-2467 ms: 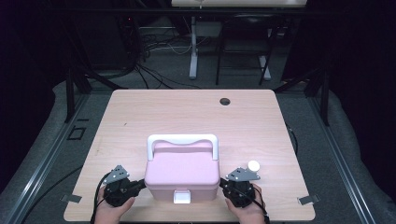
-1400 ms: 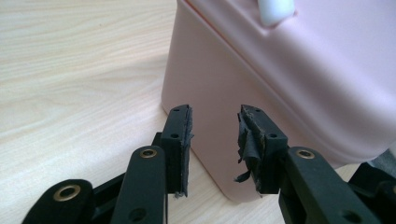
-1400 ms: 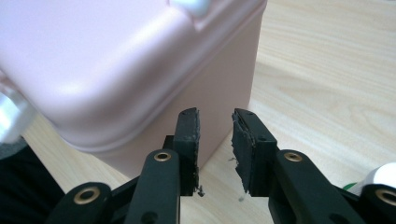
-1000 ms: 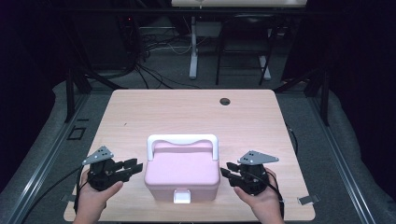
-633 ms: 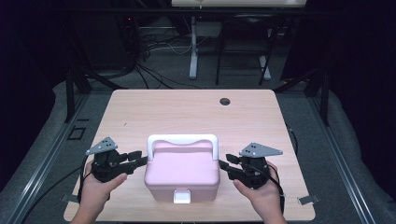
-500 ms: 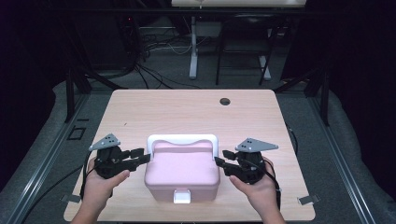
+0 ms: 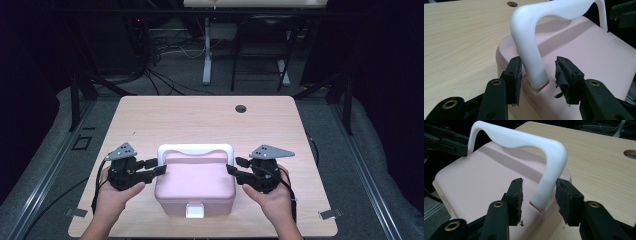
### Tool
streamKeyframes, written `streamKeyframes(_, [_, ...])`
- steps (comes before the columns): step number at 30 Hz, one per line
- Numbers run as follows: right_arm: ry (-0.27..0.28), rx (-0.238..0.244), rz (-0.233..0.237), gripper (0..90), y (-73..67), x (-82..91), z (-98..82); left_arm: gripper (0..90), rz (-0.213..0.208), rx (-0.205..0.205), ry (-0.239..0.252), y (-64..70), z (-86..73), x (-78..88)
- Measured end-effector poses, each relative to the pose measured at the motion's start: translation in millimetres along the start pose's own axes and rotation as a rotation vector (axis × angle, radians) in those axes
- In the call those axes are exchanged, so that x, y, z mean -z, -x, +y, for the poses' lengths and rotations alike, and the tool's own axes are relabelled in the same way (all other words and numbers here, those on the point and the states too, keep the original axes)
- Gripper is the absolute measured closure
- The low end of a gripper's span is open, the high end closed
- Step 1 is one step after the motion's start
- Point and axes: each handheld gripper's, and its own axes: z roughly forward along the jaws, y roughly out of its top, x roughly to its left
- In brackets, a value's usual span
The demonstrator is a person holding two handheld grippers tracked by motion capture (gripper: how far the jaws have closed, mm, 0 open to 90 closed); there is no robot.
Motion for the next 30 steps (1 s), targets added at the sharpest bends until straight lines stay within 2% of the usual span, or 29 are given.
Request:
streamKeyframes(4, [0.009,-0.021,0.005,55.6,4.7,-4.3,-5.5,56.9,-0.015,0.044,0.02,-5.3,-3.7,-2.9])
streamKeyframes(5, [0.022,-0.036,0.013,55.6,8.5,-6.8,-7.7,56.7,-0.024,0.056,0.037,-6.3,-5.0,-4.3])
streamKeyframes(12, [0.015,-0.056,0.035,55.2,13.1,-13.4,-10.8,59.0,-0.021,0.046,0.034,-4.6,-3.1,-5.8])
streamKeyframes(14, [0.01,-0.061,0.048,56.7,13.5,-15.8,-11.4,59.2,-0.024,0.037,0.032,-3.7,-2.7,-6.8])
streamKeyframes(17, [0.011,-0.056,0.06,62.0,12.1,-17.5,-11.6,60.8,-0.021,0.046,0.042,-3.3,-3.8,-7.0])
streamKeyframes(20, [0.018,-0.044,0.047,65.5,11.5,-17.2,-11.6,64.9,-0.024,0.052,0.055,-4.5,-4.9,-6.2])
streamKeyframes(26, [0.023,-0.007,0.02,69.4,6.5,-15.2,-11.7,69.7,0.0,0.011,0.065,-1.1,-5.8,-3.8])
streamKeyframes(30, [0.029,0.001,0.014,71.6,4.1,-13.1,-12.2,72.3,0.006,0.012,0.076,1.6,-7.6,-3.5])
